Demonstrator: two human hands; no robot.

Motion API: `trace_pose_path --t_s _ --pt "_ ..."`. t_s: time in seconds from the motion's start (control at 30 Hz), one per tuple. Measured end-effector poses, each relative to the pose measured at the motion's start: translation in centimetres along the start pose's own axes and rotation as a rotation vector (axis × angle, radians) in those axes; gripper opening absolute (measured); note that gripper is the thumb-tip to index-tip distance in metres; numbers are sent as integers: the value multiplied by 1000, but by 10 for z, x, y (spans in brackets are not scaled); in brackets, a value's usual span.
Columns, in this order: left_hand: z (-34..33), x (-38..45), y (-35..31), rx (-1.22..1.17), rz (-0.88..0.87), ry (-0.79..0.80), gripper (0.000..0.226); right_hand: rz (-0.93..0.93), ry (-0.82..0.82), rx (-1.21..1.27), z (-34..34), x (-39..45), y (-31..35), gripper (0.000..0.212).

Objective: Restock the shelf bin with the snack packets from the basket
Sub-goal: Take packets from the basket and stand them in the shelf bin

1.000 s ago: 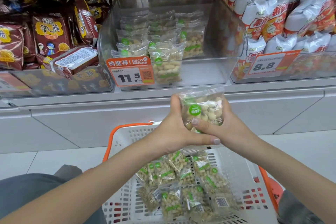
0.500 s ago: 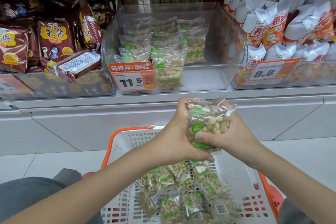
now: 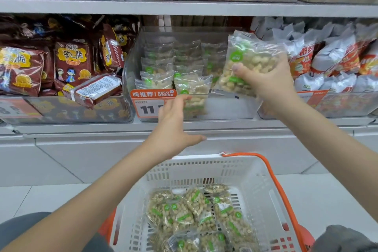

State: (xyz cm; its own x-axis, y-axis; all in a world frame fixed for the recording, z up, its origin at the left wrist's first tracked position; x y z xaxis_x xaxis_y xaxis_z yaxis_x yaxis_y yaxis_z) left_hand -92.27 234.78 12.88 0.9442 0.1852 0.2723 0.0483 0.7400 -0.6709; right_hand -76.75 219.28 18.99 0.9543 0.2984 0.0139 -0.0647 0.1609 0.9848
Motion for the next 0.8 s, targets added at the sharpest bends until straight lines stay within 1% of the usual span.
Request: trace_pose_path --t_s 0.1,0.17,0.27,0.33,0.4,0.47,0.53,0.6,0.7,0.77,0.8 --pt "12 3 12 30 26 -26 86 70 -58 -140 -18 38 11 115" --pt "15 2 16 8 32 -46 90 52 -66 -189 -25 62 8 125" --pt "14 2 19 -2 25 -50 96 -74 -137 -210 -21 86 -8 121" --pt "12 1 19 3 8 -38 98 -109 -161 -206 -20 93 -17 119" --pt "9 3 19 10 -13 -16 97 -142 -106 -281 -27 96 -27 122" --pt "7 5 19 17 -20 2 97 -220 0 -362 -35 95 -39 123" --pt "6 8 19 35 -19 0 96 -294 131 -353 -44 94 -48 121" --pt "5 10 20 46 -11 -9 95 -341 219 -353 -52 93 -51 115" --pt "3 11 20 55 -8 -10 96 -400 229 -357 -59 95 -56 114" --pt "2 11 21 52 -10 -11 96 -487 198 -319 -63 93 -58 117" --pt "2 10 22 49 -10 -12 95 -551 221 -325 -64 93 -62 112"
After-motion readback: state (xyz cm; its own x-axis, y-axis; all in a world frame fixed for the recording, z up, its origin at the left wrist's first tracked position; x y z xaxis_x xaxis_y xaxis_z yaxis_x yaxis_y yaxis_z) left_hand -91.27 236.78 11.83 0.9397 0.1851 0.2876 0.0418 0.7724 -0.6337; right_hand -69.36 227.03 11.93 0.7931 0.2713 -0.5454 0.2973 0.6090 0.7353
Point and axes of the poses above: each hand's wrist, its own x-axis towards the middle knuckle, its own z-axis out of the back of the hand, y = z × x, the point moved 7 cm from there along x, towards the middle knuckle, and after that the axes turned 12 degrees about -z, right-handed, at the moved point
